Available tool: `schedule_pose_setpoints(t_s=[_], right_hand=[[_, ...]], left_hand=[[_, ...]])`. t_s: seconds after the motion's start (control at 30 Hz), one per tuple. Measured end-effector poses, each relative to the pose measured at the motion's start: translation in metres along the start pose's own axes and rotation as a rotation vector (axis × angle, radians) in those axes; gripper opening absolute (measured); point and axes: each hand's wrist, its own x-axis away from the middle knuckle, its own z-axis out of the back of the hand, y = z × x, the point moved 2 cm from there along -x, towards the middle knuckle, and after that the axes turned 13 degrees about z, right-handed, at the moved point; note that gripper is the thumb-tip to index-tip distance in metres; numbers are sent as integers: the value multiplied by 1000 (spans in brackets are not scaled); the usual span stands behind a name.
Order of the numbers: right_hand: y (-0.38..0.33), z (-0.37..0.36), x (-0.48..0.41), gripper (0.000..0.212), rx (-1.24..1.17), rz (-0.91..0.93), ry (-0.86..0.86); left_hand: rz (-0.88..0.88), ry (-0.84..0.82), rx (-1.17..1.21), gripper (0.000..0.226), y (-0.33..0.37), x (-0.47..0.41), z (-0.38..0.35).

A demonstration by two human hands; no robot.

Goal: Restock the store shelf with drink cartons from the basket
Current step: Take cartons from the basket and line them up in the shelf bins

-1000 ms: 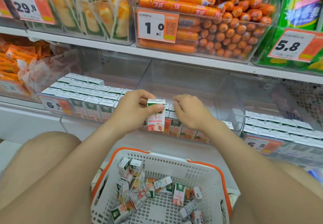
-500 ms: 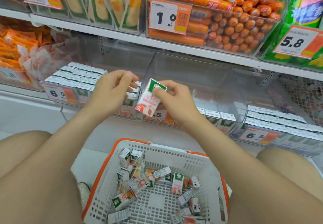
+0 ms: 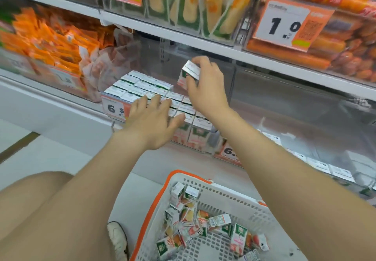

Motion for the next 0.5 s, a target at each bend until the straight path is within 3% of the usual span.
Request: schedule_pose_setpoints(t_s=[0.07,0.2,0.3,0.4,0.5], right_hand=[[13,-17,-22,39,150,-21,-144],[27,-44,-44,37,155,-124,-492],[27,-54,-47,11,193,-128,-701],[20,-49,-44,12,234,-103,-803],[11,-37,-32,11,242,-43,-719]], left_hand=[[-18,1,-33,84,1,2,0],[-21,18,-67,71,8,3,0],[-15,19,-89,72,10,3,1],[-15,26,-78,68,12,4,4],[-46,106,-35,58,14,9,11]])
